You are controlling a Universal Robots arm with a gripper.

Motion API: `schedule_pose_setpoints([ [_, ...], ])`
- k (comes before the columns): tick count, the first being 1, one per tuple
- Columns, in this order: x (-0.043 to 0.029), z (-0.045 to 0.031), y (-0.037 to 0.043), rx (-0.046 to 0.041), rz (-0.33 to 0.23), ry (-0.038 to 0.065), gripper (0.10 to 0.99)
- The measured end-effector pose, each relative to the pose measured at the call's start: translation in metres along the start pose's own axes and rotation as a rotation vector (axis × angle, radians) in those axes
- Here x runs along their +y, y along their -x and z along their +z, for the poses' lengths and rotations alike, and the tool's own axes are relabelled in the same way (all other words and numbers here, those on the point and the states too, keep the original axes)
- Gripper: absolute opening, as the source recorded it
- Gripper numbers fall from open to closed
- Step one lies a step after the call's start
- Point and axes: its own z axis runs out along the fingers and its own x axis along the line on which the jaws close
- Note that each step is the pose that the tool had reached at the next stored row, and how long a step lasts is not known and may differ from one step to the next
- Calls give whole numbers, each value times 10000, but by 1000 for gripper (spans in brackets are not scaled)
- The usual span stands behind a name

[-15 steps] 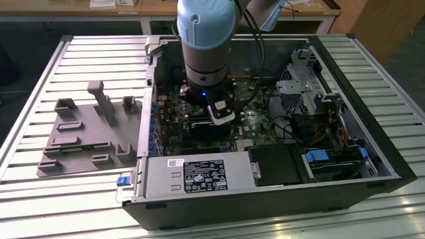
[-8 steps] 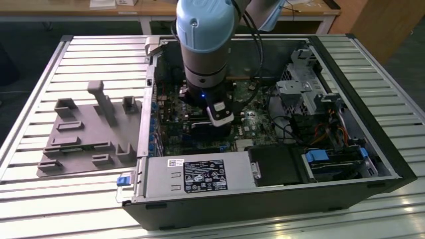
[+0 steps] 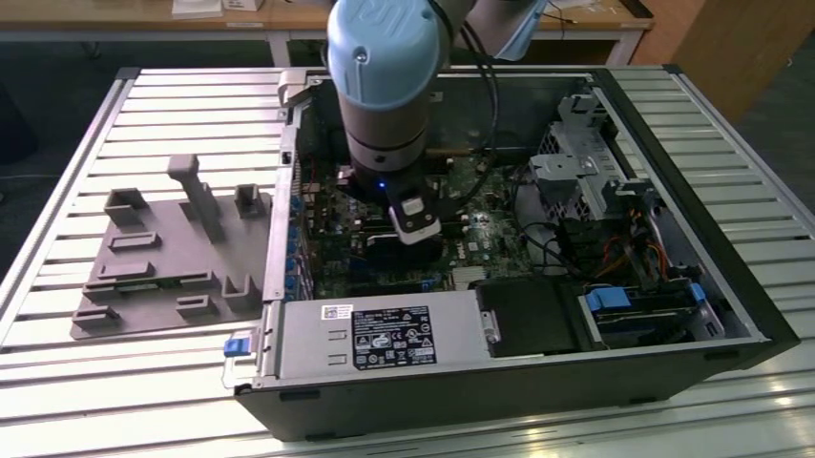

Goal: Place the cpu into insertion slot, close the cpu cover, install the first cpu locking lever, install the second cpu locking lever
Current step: 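Install the second cpu locking lever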

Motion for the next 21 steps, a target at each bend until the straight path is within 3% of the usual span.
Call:
schedule_pose_setpoints([
  [11,-23,47,-31,61,18,285,102],
  [21,-40,96,-35,85,27,405,102],
])
